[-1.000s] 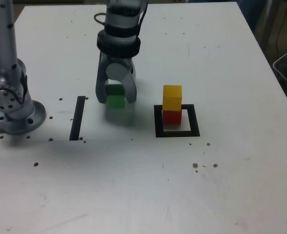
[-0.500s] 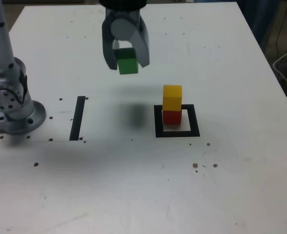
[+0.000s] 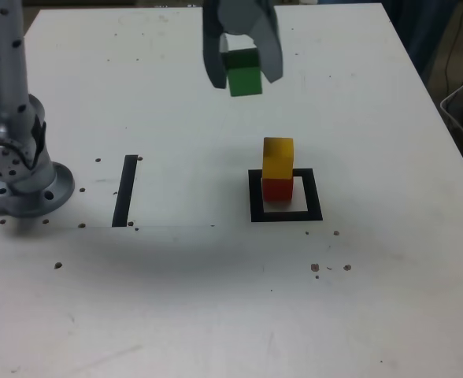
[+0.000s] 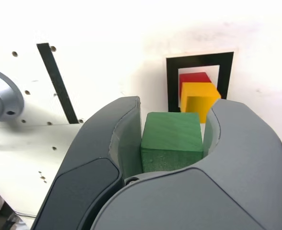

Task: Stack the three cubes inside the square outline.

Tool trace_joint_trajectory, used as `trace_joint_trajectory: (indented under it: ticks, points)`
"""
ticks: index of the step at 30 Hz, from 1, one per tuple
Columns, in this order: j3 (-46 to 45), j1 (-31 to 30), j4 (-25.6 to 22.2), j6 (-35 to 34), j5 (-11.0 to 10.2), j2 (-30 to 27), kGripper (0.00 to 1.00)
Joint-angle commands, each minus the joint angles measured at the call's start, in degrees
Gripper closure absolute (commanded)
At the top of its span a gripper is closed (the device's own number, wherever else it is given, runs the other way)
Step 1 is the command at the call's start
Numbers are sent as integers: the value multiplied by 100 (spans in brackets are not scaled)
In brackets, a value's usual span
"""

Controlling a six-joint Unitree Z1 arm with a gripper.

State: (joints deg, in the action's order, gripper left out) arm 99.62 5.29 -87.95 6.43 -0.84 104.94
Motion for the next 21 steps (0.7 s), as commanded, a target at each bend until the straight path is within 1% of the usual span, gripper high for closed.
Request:
trace_joint_trajectory:
  ticks: [1,6,11,21]
  points:
    - [92,-84,-55,-110,-40,164,87]
    - [141,-214,-29,-270,-105,461,86]
    - [275,-321,-7,-311,-82,691,86]
    - [284,-592,30,-452,-90,746,86]
